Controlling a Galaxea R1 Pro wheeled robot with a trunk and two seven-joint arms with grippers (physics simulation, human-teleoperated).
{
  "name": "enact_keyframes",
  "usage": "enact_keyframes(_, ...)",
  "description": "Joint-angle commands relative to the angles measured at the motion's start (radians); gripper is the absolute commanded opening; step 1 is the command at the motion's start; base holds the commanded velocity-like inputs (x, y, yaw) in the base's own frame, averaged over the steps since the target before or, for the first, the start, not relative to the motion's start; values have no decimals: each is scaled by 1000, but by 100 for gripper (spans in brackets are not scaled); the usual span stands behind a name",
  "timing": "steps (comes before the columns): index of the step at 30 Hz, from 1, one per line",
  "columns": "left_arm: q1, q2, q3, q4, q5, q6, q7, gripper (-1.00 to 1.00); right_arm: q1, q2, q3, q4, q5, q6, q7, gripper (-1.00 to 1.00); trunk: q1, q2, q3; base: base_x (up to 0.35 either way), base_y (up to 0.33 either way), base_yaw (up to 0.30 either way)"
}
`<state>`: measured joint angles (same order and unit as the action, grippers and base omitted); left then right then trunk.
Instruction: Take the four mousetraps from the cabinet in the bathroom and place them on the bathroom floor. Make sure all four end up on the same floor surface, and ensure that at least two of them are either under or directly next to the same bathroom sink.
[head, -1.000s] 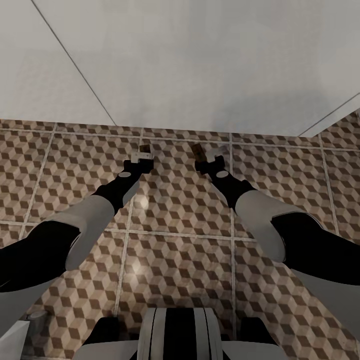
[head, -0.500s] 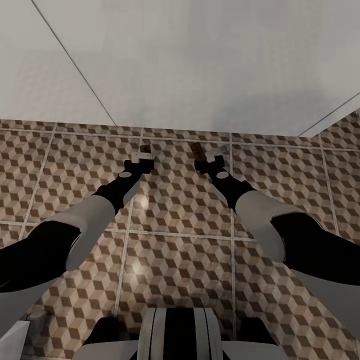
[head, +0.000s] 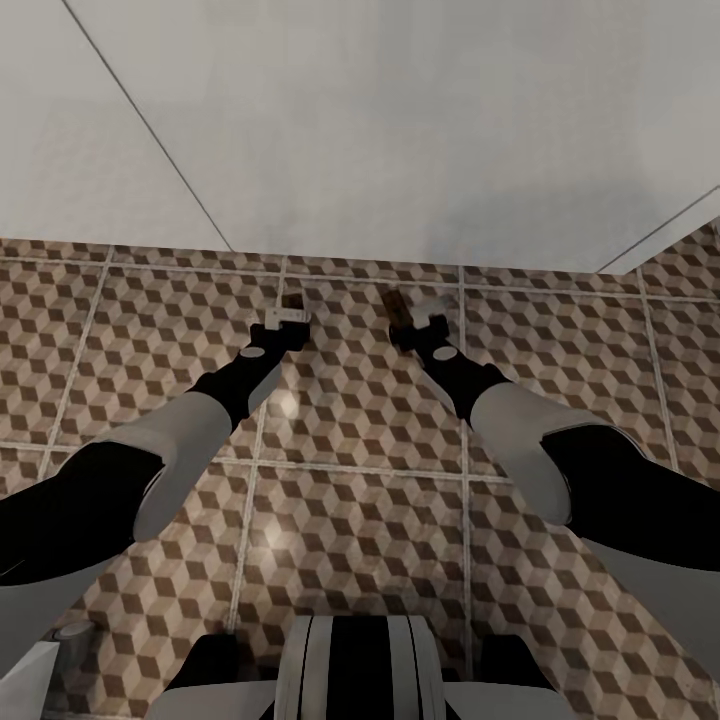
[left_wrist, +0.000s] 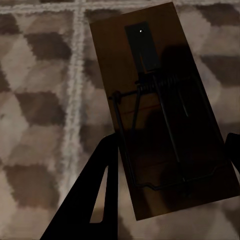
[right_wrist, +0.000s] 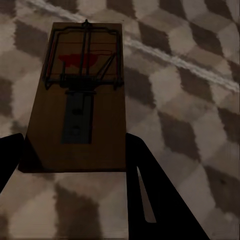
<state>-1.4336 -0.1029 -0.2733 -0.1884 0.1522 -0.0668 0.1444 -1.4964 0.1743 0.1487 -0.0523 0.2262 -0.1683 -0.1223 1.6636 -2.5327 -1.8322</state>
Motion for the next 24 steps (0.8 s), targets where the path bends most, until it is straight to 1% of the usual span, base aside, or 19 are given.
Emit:
enact_keyframes(1,-1,0,-9,2,9,-4,6,-100,-1,0,7,6,1,-2,-5,-100,0,0,0,0,0,0)
enact_keyframes(22,-1,0,-9,4,9,-4,7,-100,-1,0,6,14,1,-4,-5,-100,0,0,0,0,0,0)
enact_keyframes(23,-1,0,-9,4,9,-4,7,100,-1,0,6,14,1,-4,-5,-100,0,0,0,0,0,0)
enact_keyframes(24,-1,0,-9,4,9,-4,7,100,-1,0,6,14,1,-4,-5,-100,0,0,0,0,0,0)
